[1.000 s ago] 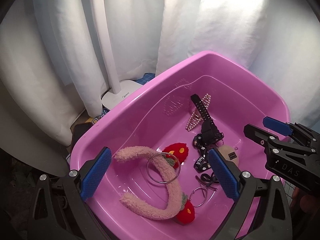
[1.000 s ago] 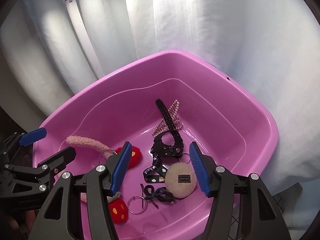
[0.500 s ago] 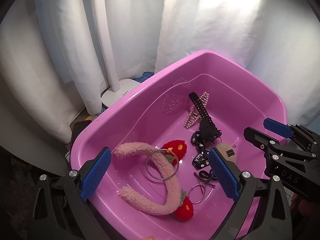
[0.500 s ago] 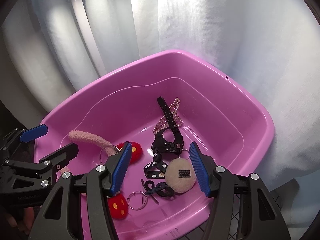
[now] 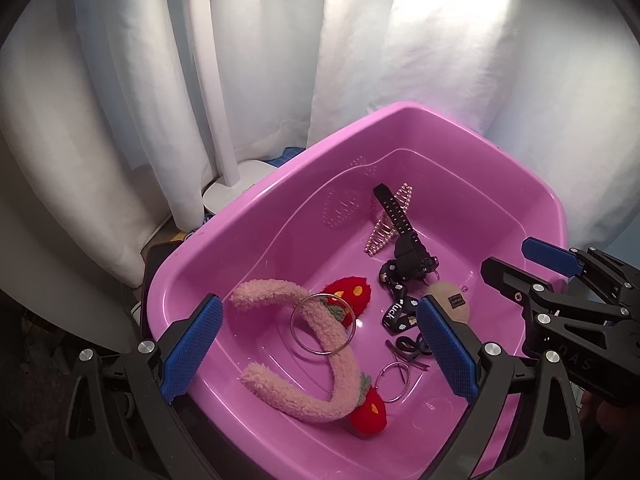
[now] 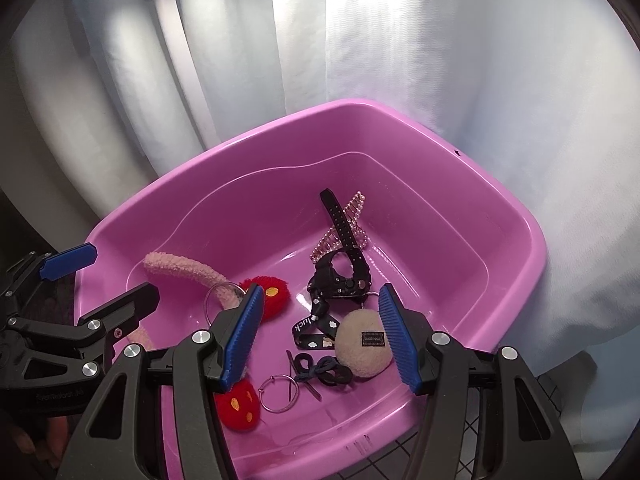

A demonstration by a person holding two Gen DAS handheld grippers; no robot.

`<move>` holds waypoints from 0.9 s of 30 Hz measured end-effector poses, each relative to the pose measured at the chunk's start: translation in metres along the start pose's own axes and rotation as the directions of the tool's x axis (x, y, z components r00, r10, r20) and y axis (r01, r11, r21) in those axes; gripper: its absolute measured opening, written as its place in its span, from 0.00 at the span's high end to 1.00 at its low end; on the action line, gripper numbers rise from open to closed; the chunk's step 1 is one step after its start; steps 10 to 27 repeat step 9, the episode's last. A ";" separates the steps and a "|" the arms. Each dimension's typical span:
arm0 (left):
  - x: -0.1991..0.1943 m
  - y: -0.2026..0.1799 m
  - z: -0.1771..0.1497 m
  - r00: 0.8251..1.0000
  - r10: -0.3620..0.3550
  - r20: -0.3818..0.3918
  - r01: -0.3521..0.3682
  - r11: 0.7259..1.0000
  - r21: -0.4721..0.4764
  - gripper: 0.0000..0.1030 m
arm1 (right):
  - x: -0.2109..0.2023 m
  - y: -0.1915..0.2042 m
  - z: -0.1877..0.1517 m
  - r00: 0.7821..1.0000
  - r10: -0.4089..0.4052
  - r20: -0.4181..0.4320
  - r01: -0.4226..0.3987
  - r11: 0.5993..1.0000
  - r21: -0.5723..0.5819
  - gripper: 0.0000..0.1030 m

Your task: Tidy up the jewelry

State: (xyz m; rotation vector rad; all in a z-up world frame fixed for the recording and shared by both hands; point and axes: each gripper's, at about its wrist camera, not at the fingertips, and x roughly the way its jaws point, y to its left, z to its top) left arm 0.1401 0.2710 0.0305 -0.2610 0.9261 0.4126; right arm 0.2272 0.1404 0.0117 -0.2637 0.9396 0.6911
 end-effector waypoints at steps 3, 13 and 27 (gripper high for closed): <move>-0.002 0.001 -0.001 1.000 0.010 0.000 -0.010 1.000 -0.001 0.07 | 0.000 0.001 -0.001 1.000 0.001 -0.002 -0.001 1.000 -0.001 0.44; -0.003 0.005 -0.003 1.000 0.017 -0.005 -0.017 1.000 -0.021 0.07 | 0.000 0.007 -0.005 1.000 -0.002 -0.006 0.002 1.000 -0.007 0.44; -0.003 0.005 -0.003 1.000 0.017 -0.005 -0.017 1.000 -0.021 0.07 | 0.000 0.007 -0.005 1.000 -0.002 -0.006 0.002 1.000 -0.007 0.44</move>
